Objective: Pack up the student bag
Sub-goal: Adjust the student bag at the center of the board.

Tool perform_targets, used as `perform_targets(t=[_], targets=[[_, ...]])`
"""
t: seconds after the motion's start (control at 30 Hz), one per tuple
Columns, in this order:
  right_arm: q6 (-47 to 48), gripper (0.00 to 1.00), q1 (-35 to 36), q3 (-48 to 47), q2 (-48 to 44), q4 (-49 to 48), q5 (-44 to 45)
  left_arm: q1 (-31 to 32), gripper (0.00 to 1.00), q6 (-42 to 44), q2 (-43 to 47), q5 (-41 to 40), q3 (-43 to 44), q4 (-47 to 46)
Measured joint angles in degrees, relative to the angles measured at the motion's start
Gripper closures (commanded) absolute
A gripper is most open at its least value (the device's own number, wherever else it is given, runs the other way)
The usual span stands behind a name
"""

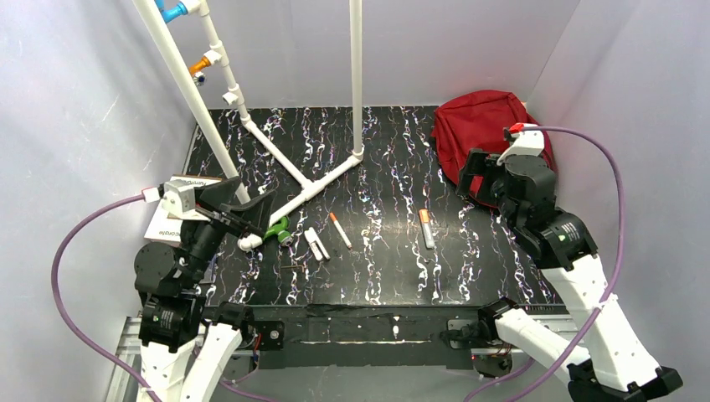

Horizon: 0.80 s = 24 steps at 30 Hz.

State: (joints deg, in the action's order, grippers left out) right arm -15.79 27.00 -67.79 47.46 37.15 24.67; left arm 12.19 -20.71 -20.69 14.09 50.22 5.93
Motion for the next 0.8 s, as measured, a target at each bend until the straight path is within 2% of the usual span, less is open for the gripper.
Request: perform_targets(t=[0.3,0.5,0.57,0.63,0.73,0.8], targets=[[-0.7,0.00,0.0,0.3,3.4,1.9,5.2,0.7,0.01,0.8,-3.3,1.5,0.0,4.0],[-2.0,0.00,-3.4,4.8,19.0,-6.4,3.7,0.7,0.01,0.4,-6.4,4.2,0.0,7.6],[-3.8,0.00,-8.7,7.1,24.2,-8.9,-1.4,0.7,0.01,0.2,-7.2,5.3,0.0,9.4],[-6.4,0.00,-17.1,9.5,27.4,-11.3,-6.9,0.7,0.01,0.2,-7.4,6.4,0.0,11.0],[-10.6,0.00,-29.4,12.0,29.5,-13.9,-10.9,0.7,0.01,0.2,-6.7,8.1,0.0,13.3],[-13.6,0.00,-34.9,13.8,29.5,-15.8,-12.5,0.7,0.01,0.3,-6.0,9.0,-0.1,14.3]])
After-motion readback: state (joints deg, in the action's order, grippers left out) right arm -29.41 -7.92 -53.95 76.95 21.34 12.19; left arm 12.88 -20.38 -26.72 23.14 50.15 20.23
